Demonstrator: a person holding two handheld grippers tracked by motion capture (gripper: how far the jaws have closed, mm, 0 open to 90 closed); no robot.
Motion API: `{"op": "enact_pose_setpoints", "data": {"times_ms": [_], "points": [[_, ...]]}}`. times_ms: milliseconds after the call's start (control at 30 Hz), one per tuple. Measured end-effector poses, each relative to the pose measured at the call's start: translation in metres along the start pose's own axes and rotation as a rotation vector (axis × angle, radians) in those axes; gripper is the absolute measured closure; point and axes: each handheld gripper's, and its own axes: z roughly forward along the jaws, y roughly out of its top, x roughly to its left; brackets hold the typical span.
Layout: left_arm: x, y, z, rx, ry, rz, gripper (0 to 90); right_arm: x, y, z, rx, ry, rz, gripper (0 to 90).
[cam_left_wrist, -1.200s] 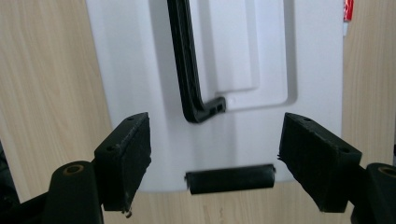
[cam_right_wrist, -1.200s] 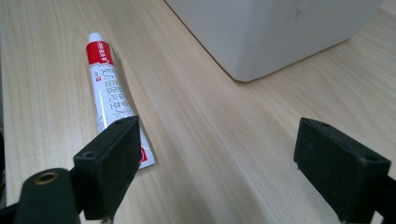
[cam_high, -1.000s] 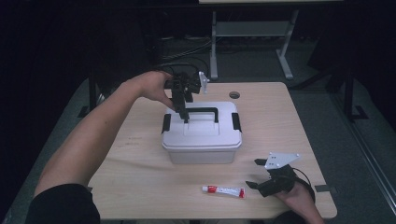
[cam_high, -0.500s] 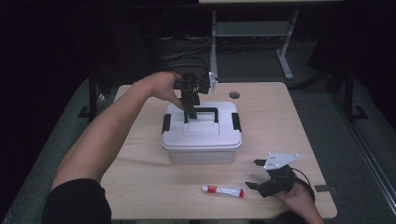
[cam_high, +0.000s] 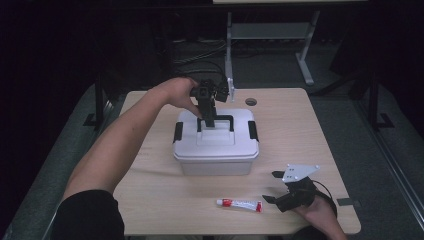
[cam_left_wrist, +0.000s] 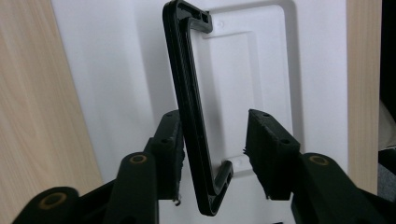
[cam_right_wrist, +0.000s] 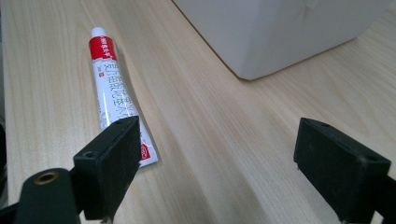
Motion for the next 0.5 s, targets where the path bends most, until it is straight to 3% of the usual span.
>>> {"op": "enact_pose_setpoints", "data": {"times_ms": [100,500], "points": [[-0.0004,-0.0001,-0.0004,-0.001,-0.006,-0.001,62.5,0.0004,0.0006,0.0006,0.0,0.001,-0.001,14.7],[-0.0025,0.0038,0.0039,0.008,0.006,-0.004,71.2,0.0017,0.0017,0.0017,0.005,0.002,-0.006,14.8]]}}
